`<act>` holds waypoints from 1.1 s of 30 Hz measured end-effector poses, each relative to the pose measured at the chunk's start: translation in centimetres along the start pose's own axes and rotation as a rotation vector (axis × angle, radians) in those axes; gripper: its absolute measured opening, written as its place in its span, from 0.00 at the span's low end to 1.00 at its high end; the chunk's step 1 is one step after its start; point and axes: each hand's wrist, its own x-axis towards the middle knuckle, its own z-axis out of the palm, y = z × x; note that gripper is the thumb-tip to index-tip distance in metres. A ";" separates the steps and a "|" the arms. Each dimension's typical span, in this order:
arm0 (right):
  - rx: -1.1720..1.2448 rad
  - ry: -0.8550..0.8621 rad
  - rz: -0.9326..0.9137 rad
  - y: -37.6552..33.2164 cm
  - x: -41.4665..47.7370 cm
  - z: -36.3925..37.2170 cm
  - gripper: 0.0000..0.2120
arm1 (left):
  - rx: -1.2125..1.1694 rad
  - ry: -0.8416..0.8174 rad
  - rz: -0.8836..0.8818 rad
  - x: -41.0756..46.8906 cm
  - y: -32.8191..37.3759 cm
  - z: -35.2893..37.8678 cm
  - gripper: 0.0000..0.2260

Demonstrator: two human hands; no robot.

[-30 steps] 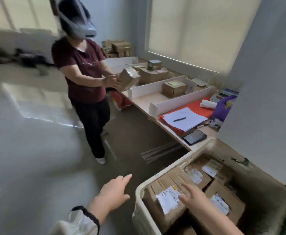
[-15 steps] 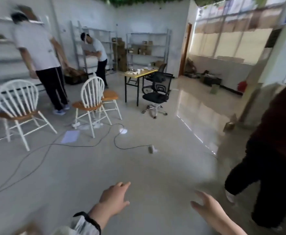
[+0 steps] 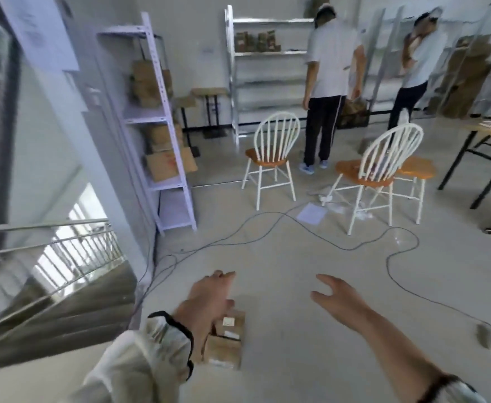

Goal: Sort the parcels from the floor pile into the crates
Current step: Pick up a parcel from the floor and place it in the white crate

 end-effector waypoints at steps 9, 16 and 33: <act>-0.143 -0.344 -0.253 -8.1 11.7 6.5 0.27 | -0.151 0.053 -0.367 0.8 -7.1 1.0 0.31; -0.276 -0.546 -0.335 -8.4 20.3 11.9 0.22 | -0.239 0.005 -0.561 5.1 -6.5 7.8 0.25; -0.552 -0.725 -0.211 17.3 41.5 54.3 0.22 | -0.122 -0.290 -0.529 25.7 -15.3 54.8 0.30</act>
